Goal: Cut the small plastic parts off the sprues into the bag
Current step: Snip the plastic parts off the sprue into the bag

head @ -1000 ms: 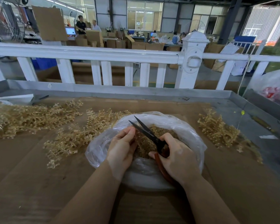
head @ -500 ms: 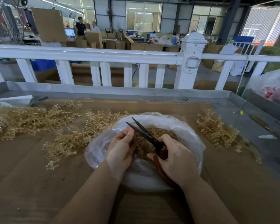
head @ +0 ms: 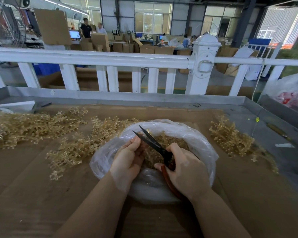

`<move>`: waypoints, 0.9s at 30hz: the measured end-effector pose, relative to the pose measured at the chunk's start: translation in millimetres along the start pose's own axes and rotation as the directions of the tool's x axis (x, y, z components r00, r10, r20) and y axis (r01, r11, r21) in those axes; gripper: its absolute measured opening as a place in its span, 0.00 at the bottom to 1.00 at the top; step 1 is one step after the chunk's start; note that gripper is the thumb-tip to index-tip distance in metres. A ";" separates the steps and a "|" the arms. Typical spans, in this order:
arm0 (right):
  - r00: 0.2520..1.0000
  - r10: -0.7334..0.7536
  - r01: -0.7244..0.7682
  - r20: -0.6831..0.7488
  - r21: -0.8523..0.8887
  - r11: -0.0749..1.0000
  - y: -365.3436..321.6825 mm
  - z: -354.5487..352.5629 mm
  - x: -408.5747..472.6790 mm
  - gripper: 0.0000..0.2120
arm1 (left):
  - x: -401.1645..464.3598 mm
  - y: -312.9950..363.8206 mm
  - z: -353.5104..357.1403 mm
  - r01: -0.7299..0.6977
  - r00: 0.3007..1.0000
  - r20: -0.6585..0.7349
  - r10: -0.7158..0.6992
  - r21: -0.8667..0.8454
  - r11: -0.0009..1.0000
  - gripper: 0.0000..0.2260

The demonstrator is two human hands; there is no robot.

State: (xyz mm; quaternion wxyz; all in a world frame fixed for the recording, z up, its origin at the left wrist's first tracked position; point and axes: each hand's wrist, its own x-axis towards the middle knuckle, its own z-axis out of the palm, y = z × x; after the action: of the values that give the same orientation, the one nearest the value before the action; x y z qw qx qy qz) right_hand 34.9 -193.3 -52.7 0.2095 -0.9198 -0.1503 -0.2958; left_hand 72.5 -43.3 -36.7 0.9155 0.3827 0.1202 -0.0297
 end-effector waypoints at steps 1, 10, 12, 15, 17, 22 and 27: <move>1.000 -0.001 0.001 0.002 0.003 1.000 -0.4 -0.2 0.0 0.19 | -0.4 0.9 0.3 0.009 1.000 -0.005 -0.009 -0.006 1.000 0.10; 0.998 -0.019 0.019 0.053 0.009 1.000 0.0 0.0 0.4 0.21 | 0.8 1.8 0.4 0.044 0.999 0.010 -0.044 0.064 0.997 0.11; 0.998 -0.021 0.020 0.052 0.008 1.000 0.1 0.2 0.7 0.19 | 1.8 1.2 -0.7 0.051 0.998 0.025 -0.054 0.093 0.994 0.10; 0.998 -0.021 0.021 0.060 0.002 1.000 -1.0 1.0 1.6 0.19 | 3.3 -0.3 -2.2 0.056 0.997 0.049 -0.063 0.134 0.989 0.11; 0.997 -0.024 0.024 0.070 -0.003 1.000 -1.8 1.5 2.3 0.19 | 4.1 -0.7 -3.0 0.059 0.996 0.054 -0.067 0.135 0.989 0.11; 0.997 -0.018 0.018 0.072 0.001 1.000 -2.7 1.3 1.9 0.21 | 3.7 -1.1 -4.0 0.058 0.996 0.064 -0.067 0.137 0.989 0.11; 0.997 -0.023 0.021 0.075 0.016 1.000 -2.6 0.9 2.2 0.22 | 3.9 -1.4 -3.7 0.057 0.996 0.063 -0.066 0.145 0.988 0.09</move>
State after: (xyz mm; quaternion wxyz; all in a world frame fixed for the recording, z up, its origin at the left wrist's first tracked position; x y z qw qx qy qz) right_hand 36.0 -190.2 -51.2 0.2072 -0.9270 -0.1703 -0.2622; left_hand 75.4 -41.6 -41.1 0.8880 0.4422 0.0983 -0.0795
